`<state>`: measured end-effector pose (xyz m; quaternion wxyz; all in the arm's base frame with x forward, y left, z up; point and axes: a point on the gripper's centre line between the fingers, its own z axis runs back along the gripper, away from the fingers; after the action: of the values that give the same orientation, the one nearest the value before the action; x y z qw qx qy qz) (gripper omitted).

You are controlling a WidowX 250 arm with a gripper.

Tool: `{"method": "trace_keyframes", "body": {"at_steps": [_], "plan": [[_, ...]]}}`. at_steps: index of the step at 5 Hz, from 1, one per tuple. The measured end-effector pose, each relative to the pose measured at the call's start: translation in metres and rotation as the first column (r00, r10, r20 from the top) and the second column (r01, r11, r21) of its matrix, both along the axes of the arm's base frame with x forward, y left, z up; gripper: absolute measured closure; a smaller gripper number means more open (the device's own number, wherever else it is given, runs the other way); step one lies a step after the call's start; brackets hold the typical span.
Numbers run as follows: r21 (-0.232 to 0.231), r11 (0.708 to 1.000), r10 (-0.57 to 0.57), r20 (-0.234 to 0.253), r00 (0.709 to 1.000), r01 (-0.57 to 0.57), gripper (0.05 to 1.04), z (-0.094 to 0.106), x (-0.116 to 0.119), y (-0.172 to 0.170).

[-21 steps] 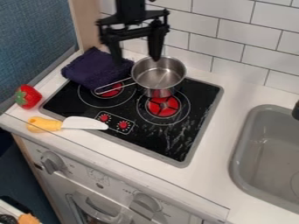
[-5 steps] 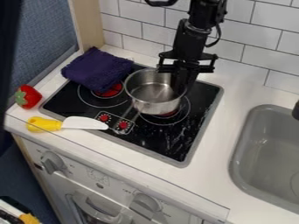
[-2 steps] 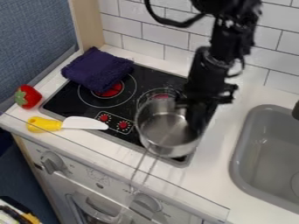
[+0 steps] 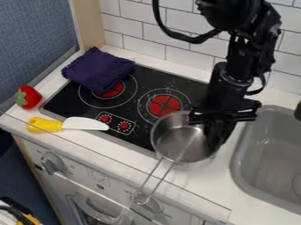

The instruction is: Move the silver pot on the lower right corner of the stove

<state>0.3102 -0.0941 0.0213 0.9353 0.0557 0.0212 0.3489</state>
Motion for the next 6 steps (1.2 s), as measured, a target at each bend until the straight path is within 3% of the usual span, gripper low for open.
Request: {"method": "trace_keyframes", "body": {"at_steps": [2, 3, 4, 5, 6], "plan": [[0.027, 0.998, -0.061, 0.028, 0.998, 0.061, 0.968, -0.009, -0.002, -0.005], [0.013, 0.998, -0.059, 0.014, 0.998, 0.059, 0.785, -0.010, -0.006, -0.003], [-0.096, 0.990, -0.100, 0.030, 0.995, 0.103, 0.503, 0.001, -0.001, 0.010], [-0.144, 0.982, -0.123, -0.003, 0.992, 0.121, 0.210, 0.009, -0.001, 0.014], [-0.097, 0.990, -0.096, 0.050, 0.994, 0.101, 0.067, 0.033, 0.002, 0.021]]}}
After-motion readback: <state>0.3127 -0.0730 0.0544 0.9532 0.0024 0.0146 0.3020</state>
